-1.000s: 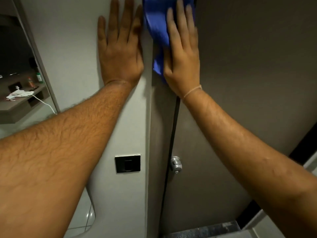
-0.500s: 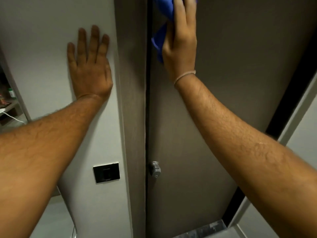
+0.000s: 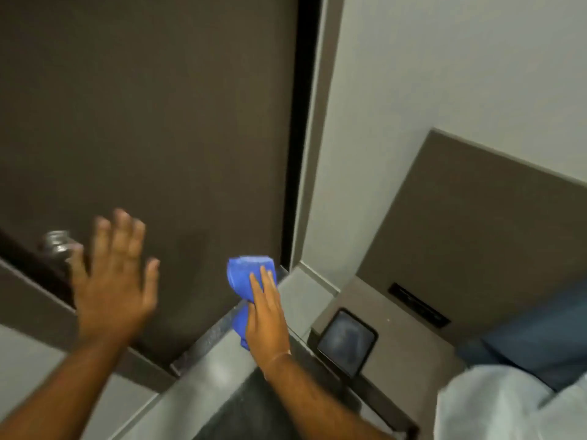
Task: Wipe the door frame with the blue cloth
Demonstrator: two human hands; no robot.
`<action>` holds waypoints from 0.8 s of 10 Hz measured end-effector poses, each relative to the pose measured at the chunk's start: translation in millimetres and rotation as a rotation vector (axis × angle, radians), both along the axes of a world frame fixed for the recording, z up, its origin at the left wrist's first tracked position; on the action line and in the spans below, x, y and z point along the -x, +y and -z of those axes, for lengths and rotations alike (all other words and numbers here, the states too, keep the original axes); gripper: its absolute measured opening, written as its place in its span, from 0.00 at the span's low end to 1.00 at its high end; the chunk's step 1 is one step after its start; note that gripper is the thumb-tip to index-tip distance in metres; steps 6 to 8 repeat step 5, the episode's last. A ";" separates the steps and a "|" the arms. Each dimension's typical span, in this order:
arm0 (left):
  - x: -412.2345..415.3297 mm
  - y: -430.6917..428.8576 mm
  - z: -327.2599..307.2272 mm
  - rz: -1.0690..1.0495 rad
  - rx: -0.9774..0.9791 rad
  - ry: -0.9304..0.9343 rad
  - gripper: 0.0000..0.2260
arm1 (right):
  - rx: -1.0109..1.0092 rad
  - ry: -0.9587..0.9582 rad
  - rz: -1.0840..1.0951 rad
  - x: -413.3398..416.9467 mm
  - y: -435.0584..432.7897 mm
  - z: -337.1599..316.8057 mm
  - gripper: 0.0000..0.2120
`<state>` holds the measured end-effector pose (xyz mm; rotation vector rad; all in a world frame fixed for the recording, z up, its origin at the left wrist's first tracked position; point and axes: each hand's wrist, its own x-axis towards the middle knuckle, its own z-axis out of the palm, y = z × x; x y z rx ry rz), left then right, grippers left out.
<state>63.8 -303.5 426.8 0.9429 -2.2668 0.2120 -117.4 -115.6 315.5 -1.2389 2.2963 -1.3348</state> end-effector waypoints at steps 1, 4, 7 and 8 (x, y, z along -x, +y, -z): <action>46.4 89.5 97.3 0.150 -0.222 -0.287 0.31 | -0.165 -0.169 0.106 30.6 80.5 73.6 0.31; 112.9 236.8 287.3 0.339 -0.601 -0.724 0.31 | -0.375 -0.418 0.540 176.7 167.5 191.1 0.32; 126.9 242.8 301.6 0.289 -0.622 -0.737 0.32 | -0.672 -0.348 0.423 203.4 152.7 213.0 0.38; 126.9 242.8 301.6 0.289 -0.622 -0.737 0.32 | -0.672 -0.348 0.423 203.4 152.7 213.0 0.38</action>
